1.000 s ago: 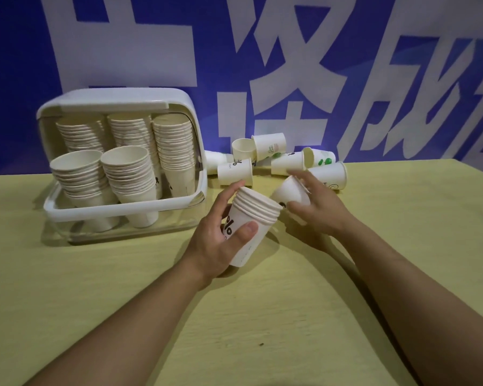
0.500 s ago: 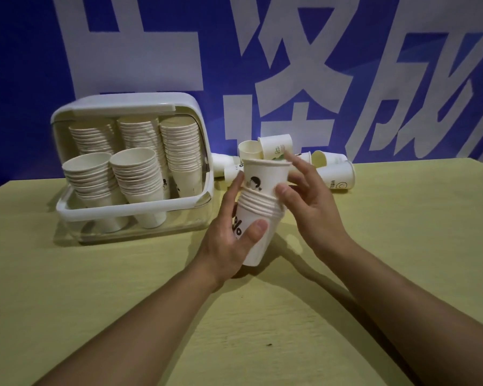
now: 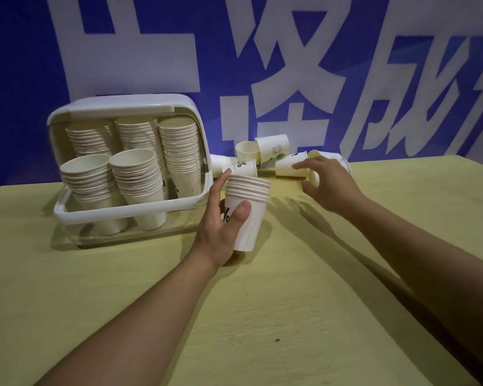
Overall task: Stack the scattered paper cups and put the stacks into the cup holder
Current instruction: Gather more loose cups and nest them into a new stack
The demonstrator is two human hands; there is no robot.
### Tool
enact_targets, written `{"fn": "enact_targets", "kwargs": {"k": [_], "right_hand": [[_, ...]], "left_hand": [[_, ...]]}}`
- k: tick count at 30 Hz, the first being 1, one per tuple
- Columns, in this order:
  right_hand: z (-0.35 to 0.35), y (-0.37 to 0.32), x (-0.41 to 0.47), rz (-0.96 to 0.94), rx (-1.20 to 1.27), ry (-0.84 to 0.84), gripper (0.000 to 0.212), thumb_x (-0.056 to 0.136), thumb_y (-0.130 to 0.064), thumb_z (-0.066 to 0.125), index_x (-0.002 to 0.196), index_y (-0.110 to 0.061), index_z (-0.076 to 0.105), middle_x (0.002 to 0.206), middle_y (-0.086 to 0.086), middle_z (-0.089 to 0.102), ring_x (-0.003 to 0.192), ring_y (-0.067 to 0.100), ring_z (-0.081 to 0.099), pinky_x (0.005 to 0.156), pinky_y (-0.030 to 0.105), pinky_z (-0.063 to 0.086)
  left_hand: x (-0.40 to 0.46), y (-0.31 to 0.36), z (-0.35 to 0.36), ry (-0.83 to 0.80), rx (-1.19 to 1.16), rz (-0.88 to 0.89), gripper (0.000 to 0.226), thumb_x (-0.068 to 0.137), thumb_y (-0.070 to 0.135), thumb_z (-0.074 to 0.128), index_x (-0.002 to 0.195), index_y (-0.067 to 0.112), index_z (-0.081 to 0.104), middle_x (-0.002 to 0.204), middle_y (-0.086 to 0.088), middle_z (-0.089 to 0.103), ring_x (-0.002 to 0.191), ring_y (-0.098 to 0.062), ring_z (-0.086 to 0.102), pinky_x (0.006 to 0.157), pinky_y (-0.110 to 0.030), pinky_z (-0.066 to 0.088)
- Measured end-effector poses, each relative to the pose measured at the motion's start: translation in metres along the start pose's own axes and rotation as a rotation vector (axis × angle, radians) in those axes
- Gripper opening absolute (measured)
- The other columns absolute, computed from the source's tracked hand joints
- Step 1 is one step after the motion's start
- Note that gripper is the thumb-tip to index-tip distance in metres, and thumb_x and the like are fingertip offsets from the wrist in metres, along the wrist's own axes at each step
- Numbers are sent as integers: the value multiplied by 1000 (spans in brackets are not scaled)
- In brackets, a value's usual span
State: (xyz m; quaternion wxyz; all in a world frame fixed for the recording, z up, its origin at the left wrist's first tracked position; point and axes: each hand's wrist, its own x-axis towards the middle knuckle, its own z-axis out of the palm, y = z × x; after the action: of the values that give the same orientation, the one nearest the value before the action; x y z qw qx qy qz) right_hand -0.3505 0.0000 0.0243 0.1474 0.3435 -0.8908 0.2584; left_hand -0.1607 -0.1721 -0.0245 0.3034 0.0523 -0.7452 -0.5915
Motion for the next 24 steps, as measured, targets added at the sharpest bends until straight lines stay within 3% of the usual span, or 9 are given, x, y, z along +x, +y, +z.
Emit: {"fn": "enact_targets", "kwargs": {"k": [2,5,11,14,16,18,21,24], "right_hand": [[-1,20,17,-43,-248,-97,49,91,-27,72,138,-33,56,148,-2,52,137,24,43,112,49,35],[-6,39,38,-44,-372,-202,64,88,-33,75,145,-33,46,153,-1,45,142,26,37,113,53,29],[-6,60,64,-111,-644,-385,73,83,-47,76,146,-37,40,145,-1,53,135,28,46,114,58,21],[-9,64,65,-111,-710,-379,77,80,-47,79,145,-38,40,139,-1,57,129,27,47,112,54,26],[-10,61,61,-120,-693,-342,76,79,-50,79,144,-36,42,137,-1,58,123,26,50,108,50,33],[-14,49,51,-77,-496,-262,74,80,-47,79,143,-34,43,135,1,59,115,25,54,101,45,41],[-18,18,24,18,160,-48,70,80,-31,83,140,-31,46,128,-3,58,103,18,59,83,32,56],[-16,-19,-18,6,689,213,73,81,-20,82,139,-35,39,121,-9,53,103,13,62,79,29,60]], "left_hand": [[1,0,0,2,-13,-19,67,73,68,62,134,71,34,135,10,59,111,-12,64,88,-38,57],[3,-3,1,-12,-27,-14,73,74,68,62,141,64,32,138,8,57,113,-11,63,82,-27,54],[3,-5,1,-31,-49,-3,71,74,68,63,138,70,32,140,20,53,115,-4,61,86,-24,53],[1,-2,1,-58,-48,8,68,74,68,62,134,73,33,139,26,50,116,5,58,85,-16,50],[0,-1,1,-75,-33,17,69,74,68,62,135,72,32,143,24,49,120,4,56,92,-19,50],[-2,0,2,-94,-11,20,72,74,68,62,139,70,31,143,20,52,121,1,57,96,-27,50],[-7,5,2,-154,60,58,72,74,68,62,139,71,30,119,25,66,105,1,65,88,-26,53],[-11,9,6,-196,125,106,73,74,67,62,139,71,29,113,23,68,102,-3,67,85,-22,54]]}}
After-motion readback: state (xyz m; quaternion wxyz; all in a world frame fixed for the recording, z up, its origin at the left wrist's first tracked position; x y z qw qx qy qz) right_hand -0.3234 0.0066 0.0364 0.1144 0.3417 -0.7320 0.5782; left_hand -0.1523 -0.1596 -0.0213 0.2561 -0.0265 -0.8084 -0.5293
